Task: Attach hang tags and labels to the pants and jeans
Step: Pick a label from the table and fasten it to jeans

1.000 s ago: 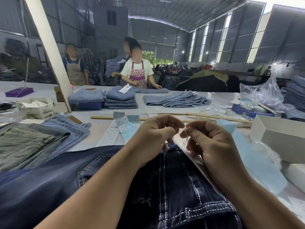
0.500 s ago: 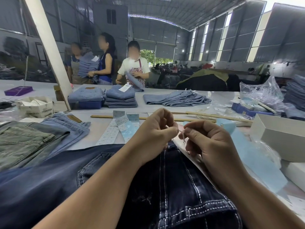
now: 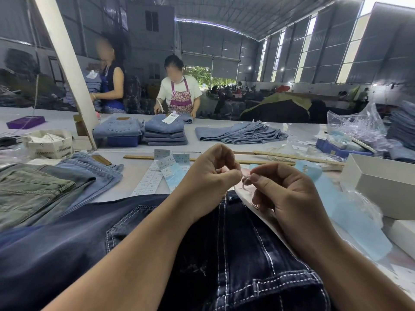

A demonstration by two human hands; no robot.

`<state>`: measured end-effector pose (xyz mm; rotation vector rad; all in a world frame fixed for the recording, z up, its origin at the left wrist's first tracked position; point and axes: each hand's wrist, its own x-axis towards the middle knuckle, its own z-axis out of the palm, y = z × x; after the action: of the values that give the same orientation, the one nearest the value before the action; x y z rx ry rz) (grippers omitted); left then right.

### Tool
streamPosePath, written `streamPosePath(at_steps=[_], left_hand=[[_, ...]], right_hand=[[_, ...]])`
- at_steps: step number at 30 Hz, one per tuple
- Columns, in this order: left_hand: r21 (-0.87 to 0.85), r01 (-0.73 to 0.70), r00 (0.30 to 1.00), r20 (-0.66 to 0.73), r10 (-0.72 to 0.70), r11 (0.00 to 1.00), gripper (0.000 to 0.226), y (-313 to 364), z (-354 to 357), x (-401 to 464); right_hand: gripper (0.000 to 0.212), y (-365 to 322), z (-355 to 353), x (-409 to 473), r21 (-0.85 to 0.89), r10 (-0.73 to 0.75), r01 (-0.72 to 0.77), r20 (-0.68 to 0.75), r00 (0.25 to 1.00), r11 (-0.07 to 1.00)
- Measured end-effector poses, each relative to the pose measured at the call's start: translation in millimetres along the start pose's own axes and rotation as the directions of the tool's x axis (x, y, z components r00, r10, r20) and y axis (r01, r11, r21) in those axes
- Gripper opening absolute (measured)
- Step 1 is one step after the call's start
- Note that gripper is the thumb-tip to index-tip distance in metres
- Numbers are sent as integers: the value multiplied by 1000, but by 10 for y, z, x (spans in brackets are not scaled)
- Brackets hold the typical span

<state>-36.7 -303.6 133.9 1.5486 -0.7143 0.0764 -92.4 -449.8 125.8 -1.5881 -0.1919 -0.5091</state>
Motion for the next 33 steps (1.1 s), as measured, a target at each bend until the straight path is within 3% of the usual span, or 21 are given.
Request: streamPosePath(at_steps=[26, 33], left_hand=[[1, 23, 999, 36, -23, 1000, 15, -28, -2, -4], [7, 19, 999, 41, -19, 1000, 28, -34, -23, -7]], right_hand=[[8, -4, 6, -4, -69, -33, 31, -34, 999, 997], [10, 4, 1, -3, -94, -45, 43, -18, 999, 995]])
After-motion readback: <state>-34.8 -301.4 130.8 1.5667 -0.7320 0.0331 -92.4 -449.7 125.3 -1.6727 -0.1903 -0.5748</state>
